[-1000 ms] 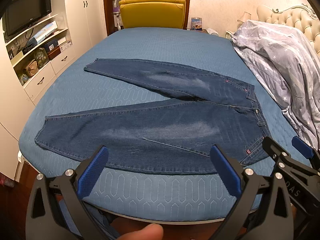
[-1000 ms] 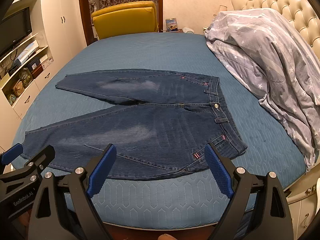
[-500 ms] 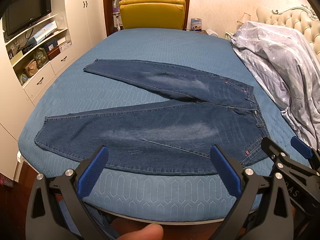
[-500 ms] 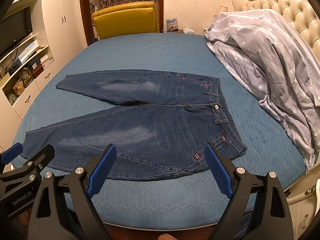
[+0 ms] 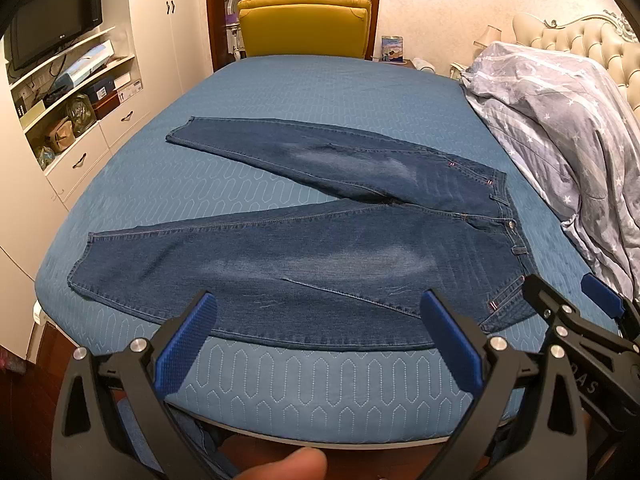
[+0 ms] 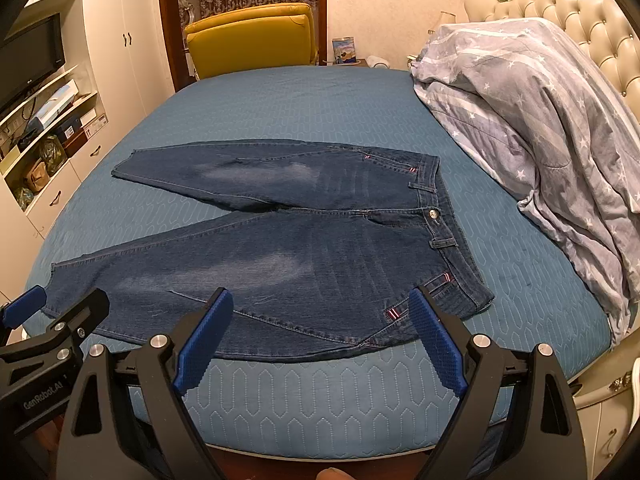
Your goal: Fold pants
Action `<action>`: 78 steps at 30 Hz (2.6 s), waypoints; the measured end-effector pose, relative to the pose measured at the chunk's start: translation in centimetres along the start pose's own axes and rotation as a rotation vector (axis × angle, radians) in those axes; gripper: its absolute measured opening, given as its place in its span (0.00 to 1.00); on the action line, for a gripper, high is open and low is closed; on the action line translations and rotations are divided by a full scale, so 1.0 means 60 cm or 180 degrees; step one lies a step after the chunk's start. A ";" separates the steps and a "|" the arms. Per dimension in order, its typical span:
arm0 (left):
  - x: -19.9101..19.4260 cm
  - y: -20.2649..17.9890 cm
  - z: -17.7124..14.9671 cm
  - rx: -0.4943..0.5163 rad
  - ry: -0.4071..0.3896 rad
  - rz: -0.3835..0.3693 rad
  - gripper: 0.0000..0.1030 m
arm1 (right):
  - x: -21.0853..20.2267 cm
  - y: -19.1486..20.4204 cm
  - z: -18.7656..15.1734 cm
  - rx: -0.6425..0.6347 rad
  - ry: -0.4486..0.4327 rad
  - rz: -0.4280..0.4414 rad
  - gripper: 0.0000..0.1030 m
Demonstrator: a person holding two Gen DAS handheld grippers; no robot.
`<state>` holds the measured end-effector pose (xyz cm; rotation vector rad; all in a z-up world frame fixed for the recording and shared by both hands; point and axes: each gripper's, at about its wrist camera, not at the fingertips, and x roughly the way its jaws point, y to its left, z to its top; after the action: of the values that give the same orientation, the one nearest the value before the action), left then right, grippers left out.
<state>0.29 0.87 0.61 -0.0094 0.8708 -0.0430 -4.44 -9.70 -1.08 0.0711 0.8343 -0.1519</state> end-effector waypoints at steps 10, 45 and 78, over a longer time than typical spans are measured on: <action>0.001 -0.001 0.000 -0.0001 0.0003 -0.0002 0.99 | 0.000 0.001 0.000 -0.0001 0.0010 0.0005 0.84; 0.050 0.021 -0.013 -0.0162 0.0064 -0.0157 0.99 | 0.065 -0.029 -0.007 0.0101 0.0280 0.0353 0.84; 0.321 0.223 0.058 -0.0918 0.0537 -0.0450 0.99 | 0.687 -0.395 0.360 -0.0549 0.0603 0.0269 0.17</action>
<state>15.80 13.42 -12.21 -0.3415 1.0380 -0.0508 34.79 -40.10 -17.27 -0.0421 1.0287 0.0071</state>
